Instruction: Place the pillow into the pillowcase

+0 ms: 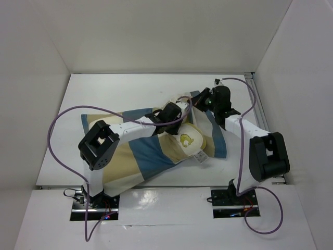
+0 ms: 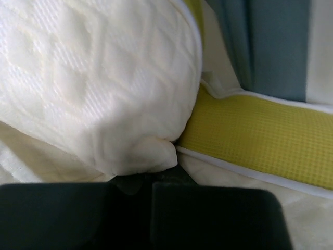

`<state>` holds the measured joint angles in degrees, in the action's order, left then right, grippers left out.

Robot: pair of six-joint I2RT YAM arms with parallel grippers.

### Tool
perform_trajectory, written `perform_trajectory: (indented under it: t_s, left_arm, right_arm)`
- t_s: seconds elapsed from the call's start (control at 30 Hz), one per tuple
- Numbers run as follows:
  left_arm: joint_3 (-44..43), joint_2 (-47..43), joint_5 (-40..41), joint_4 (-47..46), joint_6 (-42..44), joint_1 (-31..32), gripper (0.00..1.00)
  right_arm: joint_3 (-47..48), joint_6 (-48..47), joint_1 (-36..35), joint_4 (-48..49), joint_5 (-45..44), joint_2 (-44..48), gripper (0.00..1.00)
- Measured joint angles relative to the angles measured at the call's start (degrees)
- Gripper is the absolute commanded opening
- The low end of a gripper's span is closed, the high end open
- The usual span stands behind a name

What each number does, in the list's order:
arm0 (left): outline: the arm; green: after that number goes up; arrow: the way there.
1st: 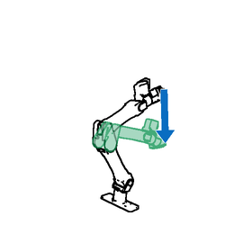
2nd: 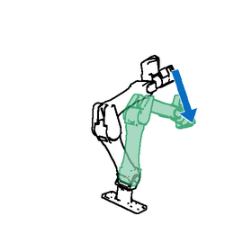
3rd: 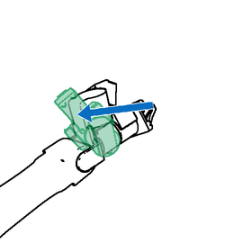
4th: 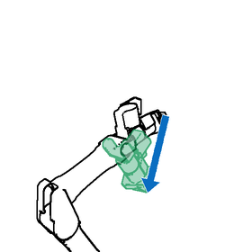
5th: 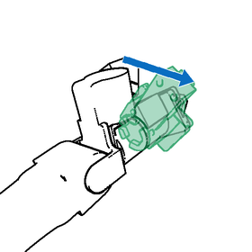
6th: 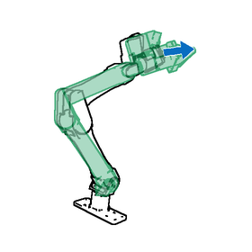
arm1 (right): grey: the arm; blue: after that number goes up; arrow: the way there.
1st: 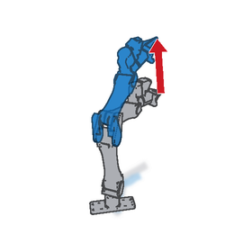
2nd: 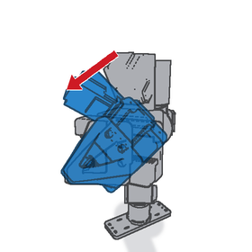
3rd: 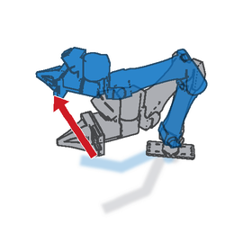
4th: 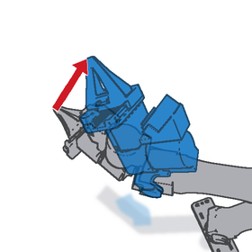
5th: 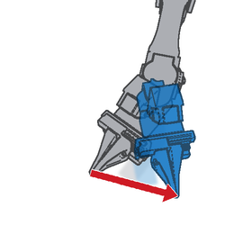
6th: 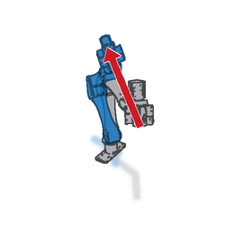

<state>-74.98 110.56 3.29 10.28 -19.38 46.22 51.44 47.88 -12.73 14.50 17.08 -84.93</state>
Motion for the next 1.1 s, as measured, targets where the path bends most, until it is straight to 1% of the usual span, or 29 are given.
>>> perform_trajectory:
  t_s: [0.23,0.37,0.47,0.57,0.67,0.73,0.93,1.1]
  left_arm:
    - [2.7,-1.2,-0.2,-4.0,2.8,0.4,0.00]
    - [3.0,-1.2,0.4,-4.5,2.9,0.6,0.00]
    - [2.6,-0.7,0.9,-4.5,2.5,0.6,0.00]
    - [1.5,0.0,1.0,-3.9,2.0,0.6,0.00]
    - [-0.3,0.9,-0.1,-2.8,1.0,0.5,0.00]
    - [-2.1,1.4,-1.6,-1.6,0.6,0.5,0.00]
    - [-8.5,3.5,-5.2,3.3,-0.6,-0.7,0.00]
    - [-11.3,3.5,-6.8,9.1,-0.3,-1.0,0.00]
  right_arm:
    - [8.2,-0.1,0.0,2.5,1.1,-9.9,0.00]
    - [8.3,1.9,0.0,5.7,3.5,-10.3,0.00]
    - [5.4,3.9,0.1,10.1,5.2,-8.3,0.00]
    - [0.1,5.8,0.9,13.6,6.4,-2.6,0.00]
    - [-4.2,6.3,1.7,14.2,8.3,4.8,0.00]
    - [-5.8,6.2,1.9,13.7,9.4,8.0,0.00]
    - [-6.5,4.3,3.3,9.9,12.8,9.3,0.00]
    - [-6.5,2.5,3.7,7.7,14.3,9.2,0.00]
